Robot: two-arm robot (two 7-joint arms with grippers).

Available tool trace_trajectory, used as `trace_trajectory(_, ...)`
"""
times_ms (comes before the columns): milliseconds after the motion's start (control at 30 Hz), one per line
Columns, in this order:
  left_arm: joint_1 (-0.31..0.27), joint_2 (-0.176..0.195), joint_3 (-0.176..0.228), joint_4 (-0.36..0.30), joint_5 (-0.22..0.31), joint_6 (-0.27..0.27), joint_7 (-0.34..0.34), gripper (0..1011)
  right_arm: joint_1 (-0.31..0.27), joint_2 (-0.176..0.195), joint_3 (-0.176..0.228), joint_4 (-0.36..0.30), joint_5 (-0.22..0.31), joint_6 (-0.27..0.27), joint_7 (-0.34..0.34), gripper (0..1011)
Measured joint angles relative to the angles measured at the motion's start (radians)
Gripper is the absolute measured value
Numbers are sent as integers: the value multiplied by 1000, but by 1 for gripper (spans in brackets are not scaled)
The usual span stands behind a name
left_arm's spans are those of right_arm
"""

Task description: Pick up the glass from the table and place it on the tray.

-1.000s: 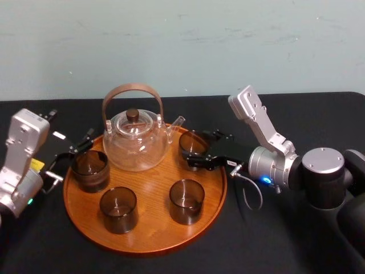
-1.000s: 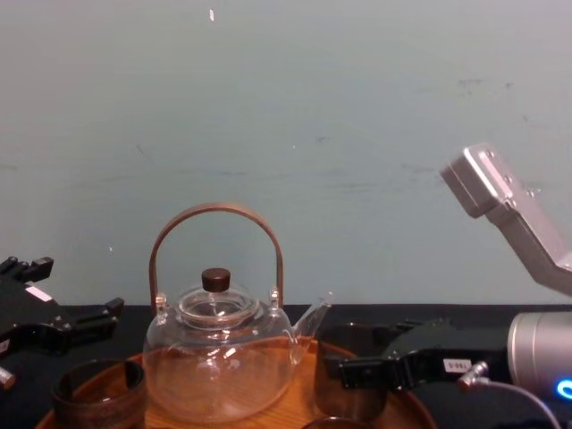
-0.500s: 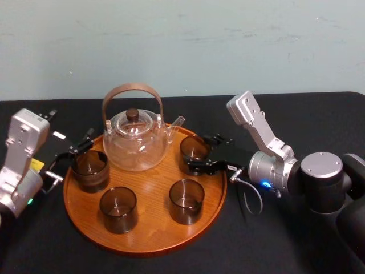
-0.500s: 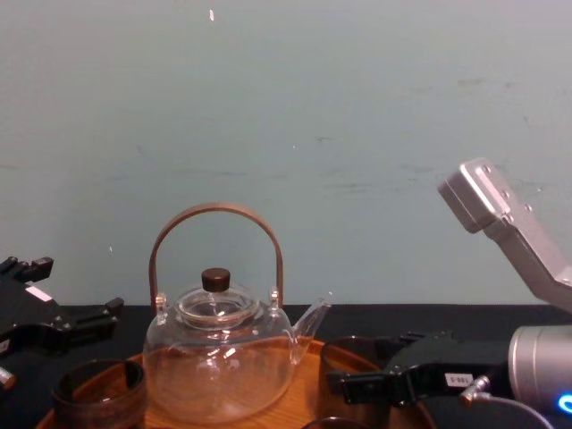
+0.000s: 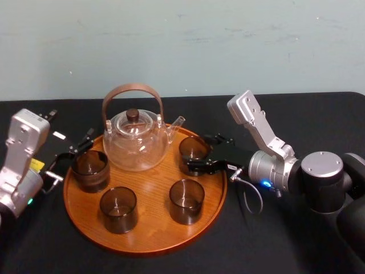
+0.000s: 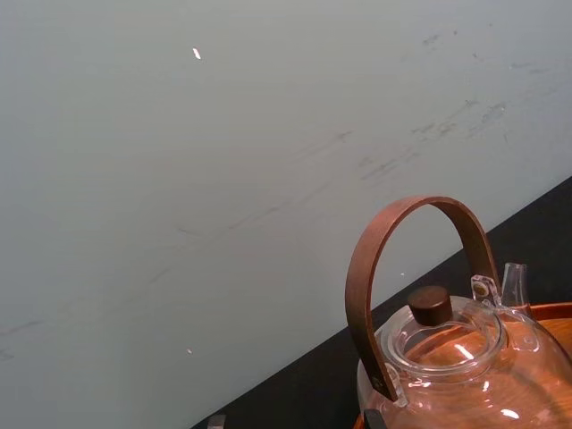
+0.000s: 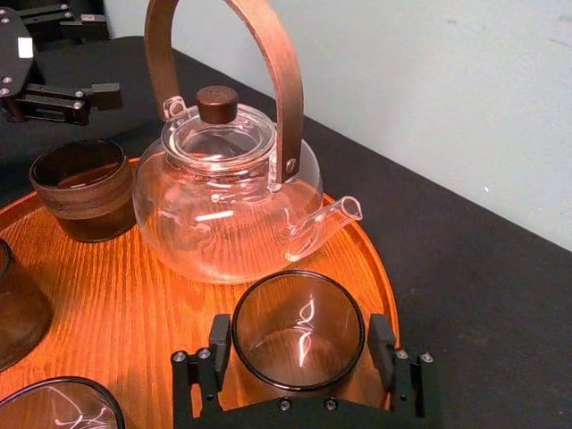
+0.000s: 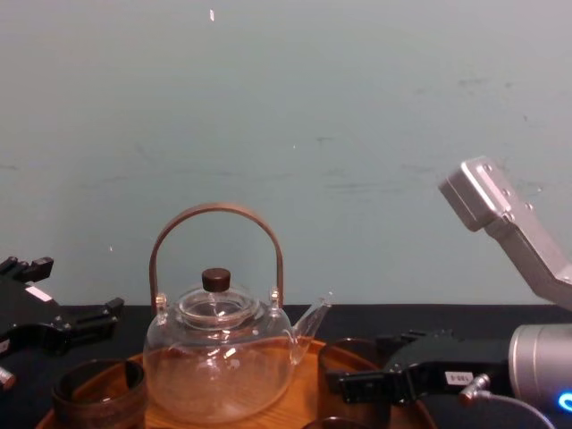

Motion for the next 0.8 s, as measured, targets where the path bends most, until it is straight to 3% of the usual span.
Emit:
trace_trajectory(100, 0, 0, 0, 0, 0, 0, 0, 1001, 0, 0, 0, 0, 0, 0, 0, 1002)
trace_trajectory(800, 0, 0, 0, 0, 0, 0, 0, 1001, -6, 8, 9, -11, 11, 1, 11, 1002)
